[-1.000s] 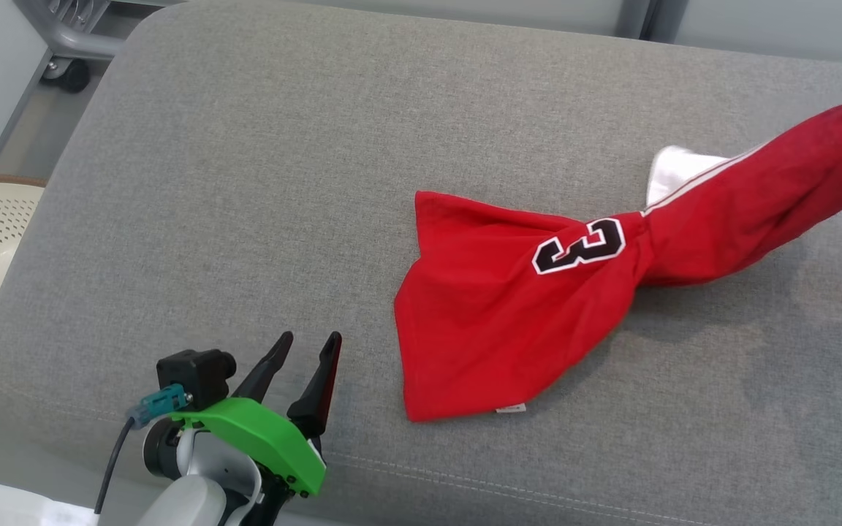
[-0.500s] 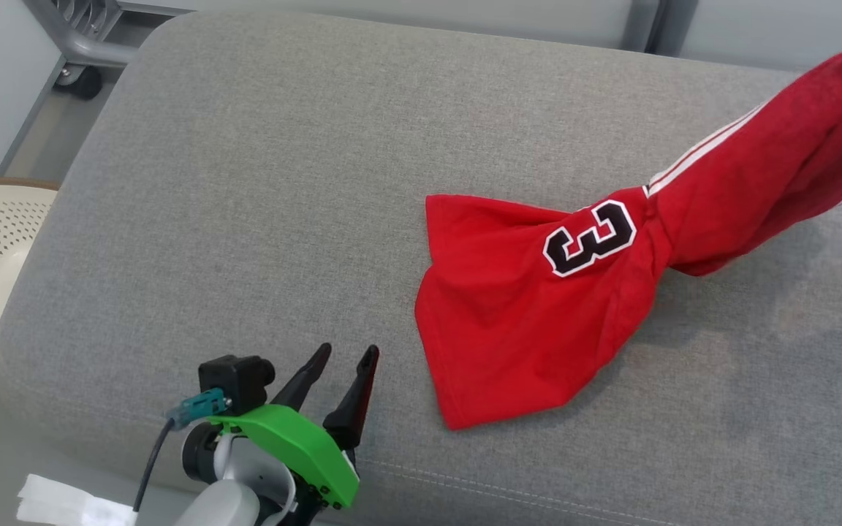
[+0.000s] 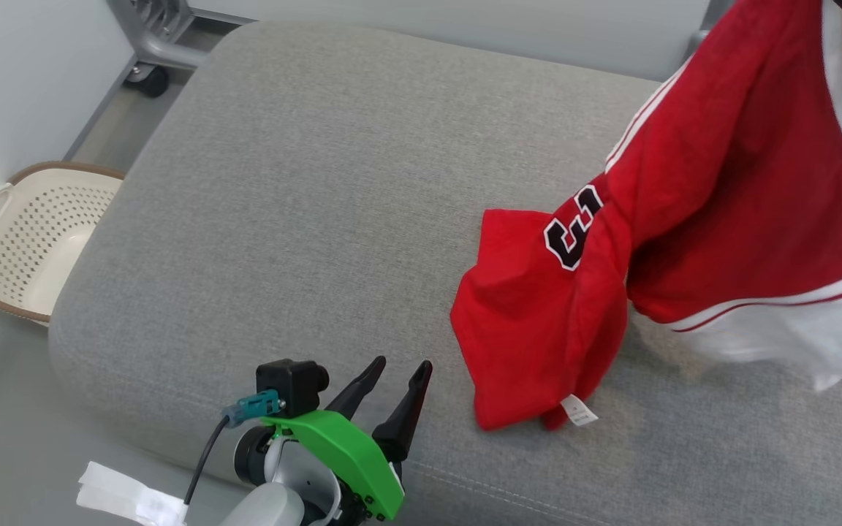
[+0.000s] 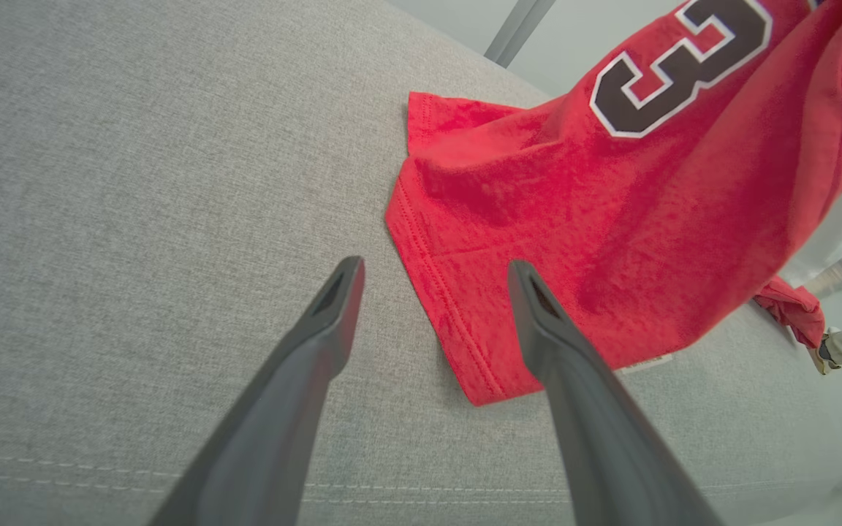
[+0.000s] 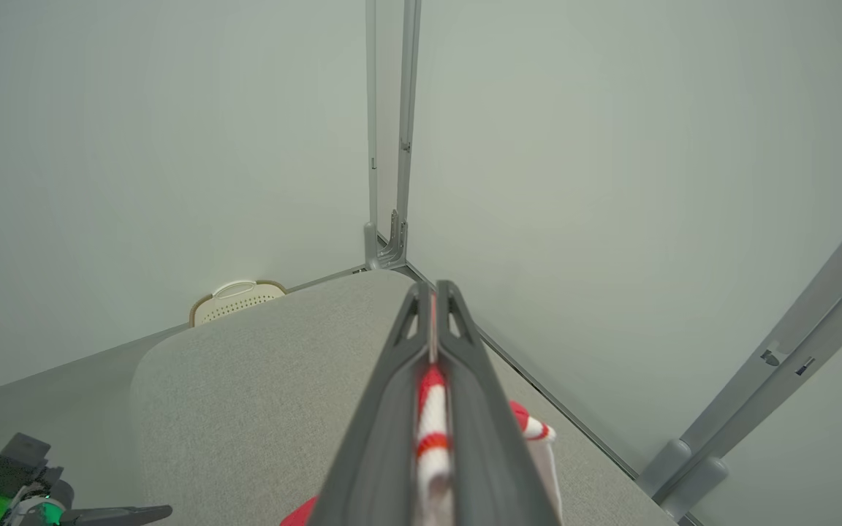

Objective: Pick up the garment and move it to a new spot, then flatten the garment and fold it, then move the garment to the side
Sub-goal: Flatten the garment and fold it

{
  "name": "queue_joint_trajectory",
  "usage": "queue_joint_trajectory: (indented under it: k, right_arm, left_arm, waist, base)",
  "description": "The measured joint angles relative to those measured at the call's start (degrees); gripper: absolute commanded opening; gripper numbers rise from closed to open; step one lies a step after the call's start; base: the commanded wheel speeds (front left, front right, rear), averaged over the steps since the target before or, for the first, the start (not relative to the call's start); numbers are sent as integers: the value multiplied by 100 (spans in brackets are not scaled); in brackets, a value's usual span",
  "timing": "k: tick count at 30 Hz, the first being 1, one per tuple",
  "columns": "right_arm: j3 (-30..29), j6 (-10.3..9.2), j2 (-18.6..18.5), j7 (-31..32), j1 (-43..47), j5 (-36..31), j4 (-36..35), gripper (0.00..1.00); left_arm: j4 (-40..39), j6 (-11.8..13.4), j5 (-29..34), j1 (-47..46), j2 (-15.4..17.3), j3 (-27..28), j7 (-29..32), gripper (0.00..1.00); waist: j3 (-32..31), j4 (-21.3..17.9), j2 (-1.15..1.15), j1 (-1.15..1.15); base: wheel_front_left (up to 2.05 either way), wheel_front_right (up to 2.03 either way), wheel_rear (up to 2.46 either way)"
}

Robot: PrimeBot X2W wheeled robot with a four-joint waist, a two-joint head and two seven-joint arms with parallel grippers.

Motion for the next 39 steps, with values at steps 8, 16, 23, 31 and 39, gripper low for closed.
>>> queue_joint_trajectory:
  k: [8, 16, 23, 31, 39]
  right_arm:
    - [182, -310, 277, 422, -449, 18, 630, 0]
    - [337, -673, 103, 649, 74, -339, 1714, 0]
    - [263, -764, 144, 383, 448, -424, 2235, 0]
    - [314, -698, 593, -468, 1048, -434, 2497, 0]
    - [322, -587, 940, -1134, 1558, -448, 2811, 0]
  left_arm:
    - [66, 1, -55, -1, -19, 56, -27, 100]
    - [7, -32, -67, -4, -36, 14, -32, 100]
    - [-130, -361, -177, -164, -193, -369, 124, 100]
    - [-166, -684, -394, -240, -223, -714, 412, 100]
    - [-4, -725, -667, -215, -271, -913, 682, 100]
  waist:
    - [-192, 183, 0, 0]
    - [-99, 80, 0, 0]
    - [137, -21, 0, 0]
    - [325, -158, 0, 0]
    - [475, -312, 0, 0]
  base:
    - [0, 0, 0]
    - [0, 0, 0]
    - [0, 0, 0]
    - [0, 0, 0]
    - [0, 0, 0]
